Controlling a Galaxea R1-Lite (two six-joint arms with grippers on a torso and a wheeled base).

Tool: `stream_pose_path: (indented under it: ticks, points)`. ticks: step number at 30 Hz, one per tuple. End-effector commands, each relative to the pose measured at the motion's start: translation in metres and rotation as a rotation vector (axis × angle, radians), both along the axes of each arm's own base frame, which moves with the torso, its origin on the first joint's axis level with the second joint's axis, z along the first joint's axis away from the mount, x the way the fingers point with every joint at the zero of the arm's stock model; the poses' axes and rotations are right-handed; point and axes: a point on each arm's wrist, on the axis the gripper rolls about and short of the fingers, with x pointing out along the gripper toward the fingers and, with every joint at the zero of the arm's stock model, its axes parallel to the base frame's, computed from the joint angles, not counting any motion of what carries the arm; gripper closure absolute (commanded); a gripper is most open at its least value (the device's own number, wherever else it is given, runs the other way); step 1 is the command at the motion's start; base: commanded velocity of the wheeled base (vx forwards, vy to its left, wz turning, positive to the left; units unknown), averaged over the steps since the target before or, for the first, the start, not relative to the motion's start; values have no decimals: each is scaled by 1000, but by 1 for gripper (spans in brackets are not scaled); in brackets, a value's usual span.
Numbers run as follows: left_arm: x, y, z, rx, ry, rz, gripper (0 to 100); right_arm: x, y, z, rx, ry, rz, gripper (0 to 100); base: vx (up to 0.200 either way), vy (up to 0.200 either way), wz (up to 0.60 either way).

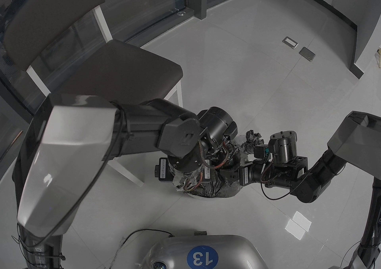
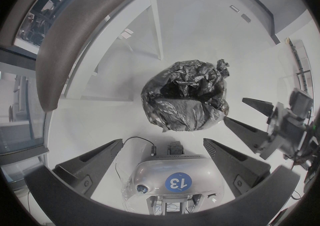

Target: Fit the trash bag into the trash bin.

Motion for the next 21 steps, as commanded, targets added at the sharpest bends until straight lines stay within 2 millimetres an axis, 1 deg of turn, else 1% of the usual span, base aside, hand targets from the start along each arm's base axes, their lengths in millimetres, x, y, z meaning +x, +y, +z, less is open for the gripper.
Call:
stream_pose_path:
  ticks: [1,3,6,7,9,14,15,18,21]
  points:
    - [-2,2,17,-30,-42,-4,0,10,4,-19,-58,-19,43,0,0,0,0]
    - [-4,4,21,-31,-43,-4,0,14,8,-26,-62,-52,82,0,0,0,0]
    - [-5,4,22,-32,-44,-4,0,15,9,-27,-57,-57,91,0,0,0,0]
    - [-6,6,25,-34,-47,-2,0,20,16,-33,-20,-81,149,0,0,0,0]
    - [-5,8,26,-37,-49,1,0,21,16,-35,-4,-87,174,0,0,0,0]
    - [-5,9,27,-38,-52,5,0,22,11,-36,23,-99,244,0,0,0,0]
    - [-5,9,28,-40,-54,3,0,25,8,-38,13,-121,266,0,0,0,0]
    - [-5,9,29,-39,-61,6,0,29,6,-40,0,-136,267,0,0,0,0]
    - [-4,6,34,-55,-127,30,0,27,5,-40,0,-130,263,0,0,0,0]
